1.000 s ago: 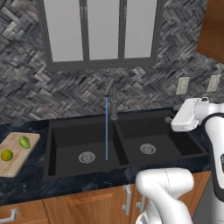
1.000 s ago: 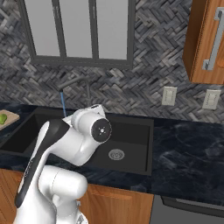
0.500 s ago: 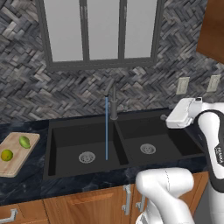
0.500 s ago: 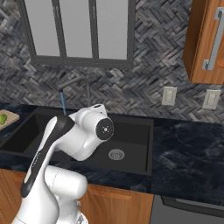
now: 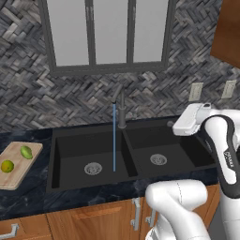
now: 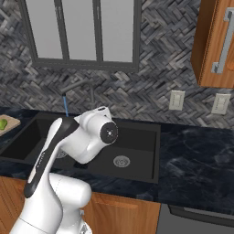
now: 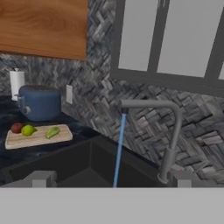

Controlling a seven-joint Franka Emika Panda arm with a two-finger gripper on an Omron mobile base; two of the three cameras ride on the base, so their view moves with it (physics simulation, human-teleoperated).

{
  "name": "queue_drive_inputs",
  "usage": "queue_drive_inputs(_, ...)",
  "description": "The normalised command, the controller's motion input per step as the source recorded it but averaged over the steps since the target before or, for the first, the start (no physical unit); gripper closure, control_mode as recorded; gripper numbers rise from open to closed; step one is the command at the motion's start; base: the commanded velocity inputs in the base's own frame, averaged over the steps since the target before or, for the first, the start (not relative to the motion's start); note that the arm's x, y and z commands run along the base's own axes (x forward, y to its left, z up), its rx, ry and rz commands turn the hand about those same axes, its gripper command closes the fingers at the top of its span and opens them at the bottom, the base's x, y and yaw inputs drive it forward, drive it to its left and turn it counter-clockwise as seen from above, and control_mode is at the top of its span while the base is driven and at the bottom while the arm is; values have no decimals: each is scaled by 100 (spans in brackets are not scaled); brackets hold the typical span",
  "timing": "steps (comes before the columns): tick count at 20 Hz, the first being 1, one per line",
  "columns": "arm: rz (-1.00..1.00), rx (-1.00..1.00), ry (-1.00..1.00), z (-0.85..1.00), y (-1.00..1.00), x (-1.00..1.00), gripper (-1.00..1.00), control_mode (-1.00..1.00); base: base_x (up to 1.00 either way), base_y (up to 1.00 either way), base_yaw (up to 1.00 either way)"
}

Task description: Pick the mango, apple, pear from the sink and place them on the cutting board to airdry. Then turn off the sink faucet.

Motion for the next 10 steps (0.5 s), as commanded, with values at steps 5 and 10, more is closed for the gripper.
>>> queue_drive_inputs(5,0,0,-1,-19,0,17,-100,-100,0,0,0)
queue_drive_inputs(10,2,0,-1,-9,0,22,-100,-100,0,0,0)
